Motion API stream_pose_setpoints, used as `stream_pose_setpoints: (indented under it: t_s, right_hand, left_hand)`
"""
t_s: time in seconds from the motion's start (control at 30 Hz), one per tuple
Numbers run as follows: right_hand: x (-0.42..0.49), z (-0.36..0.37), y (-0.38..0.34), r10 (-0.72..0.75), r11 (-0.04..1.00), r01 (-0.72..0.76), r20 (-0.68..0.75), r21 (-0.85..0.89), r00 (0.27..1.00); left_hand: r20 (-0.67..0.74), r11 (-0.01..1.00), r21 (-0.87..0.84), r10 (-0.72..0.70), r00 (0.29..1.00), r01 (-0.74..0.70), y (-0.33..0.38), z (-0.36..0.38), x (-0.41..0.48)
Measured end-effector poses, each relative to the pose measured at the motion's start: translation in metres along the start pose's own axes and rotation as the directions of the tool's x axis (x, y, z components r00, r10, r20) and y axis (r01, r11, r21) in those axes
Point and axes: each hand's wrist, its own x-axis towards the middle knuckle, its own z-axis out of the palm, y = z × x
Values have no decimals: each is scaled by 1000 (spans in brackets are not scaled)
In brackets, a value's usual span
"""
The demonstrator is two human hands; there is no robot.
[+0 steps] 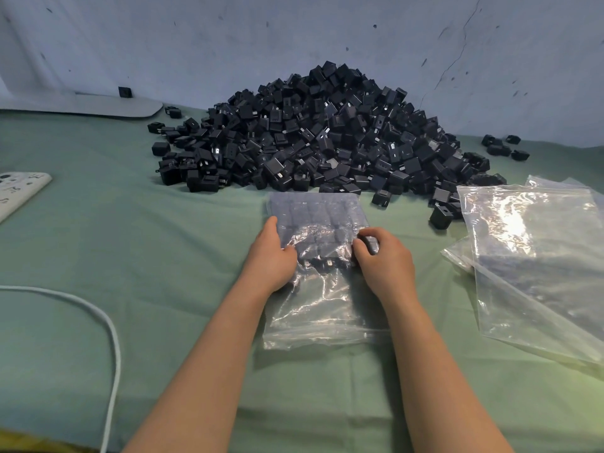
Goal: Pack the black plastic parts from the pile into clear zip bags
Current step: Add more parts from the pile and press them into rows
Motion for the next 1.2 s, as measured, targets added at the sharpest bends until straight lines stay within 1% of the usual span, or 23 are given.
stream_pose_setpoints:
  t_s: [0.13, 0.23, 0.33, 0.47, 0.83, 0.93, 1.03, 1.1, 1.2]
  right_hand:
    - [0, -2, 0, -9, 1000, 9, 9, 16, 1000]
    - [-1, -5, 0, -18, 999, 18, 10, 44, 1000]
    - [-2, -7, -1, -23, 1000, 23, -7, 13, 1000]
    - [-4, -7, -1, -24, 999, 24, -19, -24, 1000]
    - [-7, -8, -5, -17, 999, 16, -6, -40, 1000]
    - [-4, -13, -5, -13, 999, 15, 47, -47, 999]
    - [11, -20, -9, 14, 999, -8, 130, -50, 991]
    - [26, -20, -15, 20, 998, -12, 146, -57, 989]
    - [46, -12, -26, 27, 999, -21, 151, -41, 988]
  left_hand:
    - [5, 1000, 27, -9, 1000, 9, 0, -1, -1]
    - [-11, 1000, 0, -5, 1000, 5, -3, -5, -2]
    - [-33, 1000, -19, -1, 999, 1, -6, -8, -5]
    - [-22, 999, -31, 10, 1000, -10, -5, -9, -5]
    - [-12, 992, 114, 46, 999, -44, -1, -8, -8]
    - [24, 994, 101, 24, 999, -27, 0, -13, -4]
    - [-15, 994, 107, -13, 1000, 15, 4, -19, 10]
    - [-57, 997, 67, -31, 998, 35, 9, -20, 23]
    - [-86, 993, -81, -91, 992, 84, 17, -15, 41]
